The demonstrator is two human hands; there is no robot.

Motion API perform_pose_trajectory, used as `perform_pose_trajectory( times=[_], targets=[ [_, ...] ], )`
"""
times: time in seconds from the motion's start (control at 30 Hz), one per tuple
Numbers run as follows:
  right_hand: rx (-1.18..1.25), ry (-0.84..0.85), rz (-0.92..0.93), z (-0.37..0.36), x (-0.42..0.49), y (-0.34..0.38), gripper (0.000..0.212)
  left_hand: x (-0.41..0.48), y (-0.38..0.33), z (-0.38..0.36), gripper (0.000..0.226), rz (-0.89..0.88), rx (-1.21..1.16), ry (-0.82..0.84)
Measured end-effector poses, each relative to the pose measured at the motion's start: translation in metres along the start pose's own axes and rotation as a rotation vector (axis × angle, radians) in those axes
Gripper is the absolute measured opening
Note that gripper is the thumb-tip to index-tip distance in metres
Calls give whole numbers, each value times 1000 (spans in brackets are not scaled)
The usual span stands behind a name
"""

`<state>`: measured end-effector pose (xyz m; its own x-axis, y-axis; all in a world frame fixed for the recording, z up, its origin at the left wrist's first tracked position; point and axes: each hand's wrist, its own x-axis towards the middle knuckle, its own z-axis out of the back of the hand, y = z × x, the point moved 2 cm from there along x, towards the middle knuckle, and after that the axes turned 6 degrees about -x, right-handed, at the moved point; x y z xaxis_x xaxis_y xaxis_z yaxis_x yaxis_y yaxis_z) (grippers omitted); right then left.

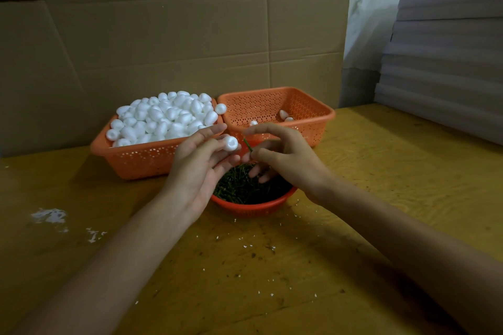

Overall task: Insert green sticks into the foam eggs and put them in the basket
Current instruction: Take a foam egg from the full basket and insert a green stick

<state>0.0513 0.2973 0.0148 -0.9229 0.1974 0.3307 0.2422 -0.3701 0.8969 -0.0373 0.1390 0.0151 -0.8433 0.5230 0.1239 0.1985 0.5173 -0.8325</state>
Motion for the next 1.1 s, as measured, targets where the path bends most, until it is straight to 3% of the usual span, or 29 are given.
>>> perform_pose_trajectory(
  times=[0.17,0.57,1.0,1.1],
  targets=[
    [-26,33,15,1,1,2,48,1,1,1,29,3,33,3],
    [32,46,-28,2,0,2,17,2,1,2,23,24,42,37],
    [-43,-28,47,4,3,-4,4,2,1,3,23,15,45,46],
    [-19,-23,41,4,3,-3,12,2,1,3,22,15,53,46]
  ],
)
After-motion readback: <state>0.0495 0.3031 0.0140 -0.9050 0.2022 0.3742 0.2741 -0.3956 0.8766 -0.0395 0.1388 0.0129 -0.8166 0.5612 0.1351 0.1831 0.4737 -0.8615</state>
